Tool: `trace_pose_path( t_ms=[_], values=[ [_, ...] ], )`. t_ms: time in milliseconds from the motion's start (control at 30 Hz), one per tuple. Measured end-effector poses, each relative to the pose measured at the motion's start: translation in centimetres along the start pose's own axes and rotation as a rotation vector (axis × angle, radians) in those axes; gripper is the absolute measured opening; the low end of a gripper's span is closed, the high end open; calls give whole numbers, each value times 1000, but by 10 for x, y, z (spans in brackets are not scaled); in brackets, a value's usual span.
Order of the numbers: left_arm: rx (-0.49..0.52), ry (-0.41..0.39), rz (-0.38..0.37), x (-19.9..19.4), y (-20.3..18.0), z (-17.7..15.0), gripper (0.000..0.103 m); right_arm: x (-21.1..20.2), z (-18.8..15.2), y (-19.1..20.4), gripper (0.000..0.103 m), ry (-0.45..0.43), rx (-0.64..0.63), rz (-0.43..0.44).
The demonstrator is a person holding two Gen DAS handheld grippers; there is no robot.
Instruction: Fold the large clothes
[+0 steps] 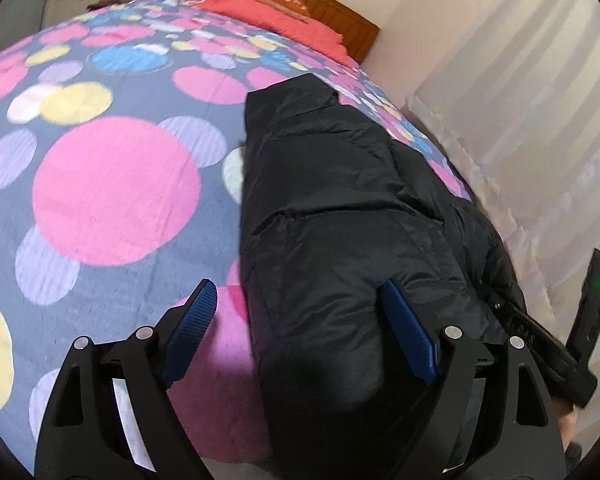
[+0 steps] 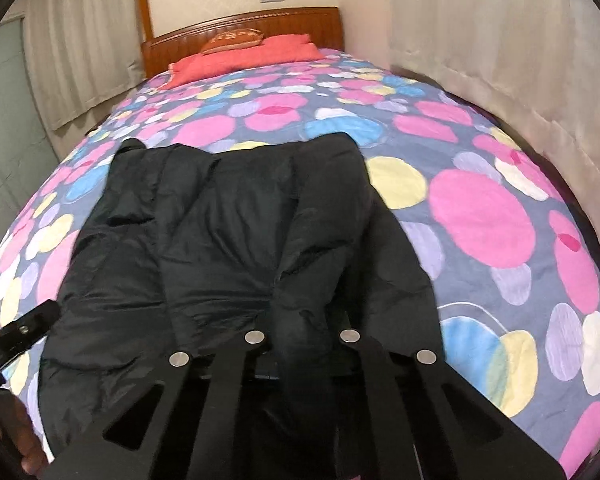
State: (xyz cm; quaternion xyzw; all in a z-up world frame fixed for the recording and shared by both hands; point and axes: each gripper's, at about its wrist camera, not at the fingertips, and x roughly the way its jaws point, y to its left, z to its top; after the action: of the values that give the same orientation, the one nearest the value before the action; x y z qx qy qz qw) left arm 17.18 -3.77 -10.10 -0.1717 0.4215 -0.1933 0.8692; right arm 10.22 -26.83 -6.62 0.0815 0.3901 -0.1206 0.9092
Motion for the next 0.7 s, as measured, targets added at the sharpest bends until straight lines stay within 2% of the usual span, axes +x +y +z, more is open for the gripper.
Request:
trace_pose_path(
  t_ms=[167, 333, 467, 633, 700],
  values=[
    [19, -11, 2, 4, -12, 0, 84, 12, -1, -22, 5, 24, 19, -12],
    [-40, -37, 33, 1, -1, -8, 84, 15, -2, -33, 5, 17, 39, -7],
    [-61, -7, 9, 9, 5, -14, 84, 21, -7, -35, 5, 29, 54, 5],
    [-207, 17, -81, 19, 21, -21, 87, 23, -12, -40, 7, 29, 82, 32],
    [-232, 17, -95, 20, 24, -25, 87, 21, -10, -44, 9, 31, 100, 54]
  ],
)
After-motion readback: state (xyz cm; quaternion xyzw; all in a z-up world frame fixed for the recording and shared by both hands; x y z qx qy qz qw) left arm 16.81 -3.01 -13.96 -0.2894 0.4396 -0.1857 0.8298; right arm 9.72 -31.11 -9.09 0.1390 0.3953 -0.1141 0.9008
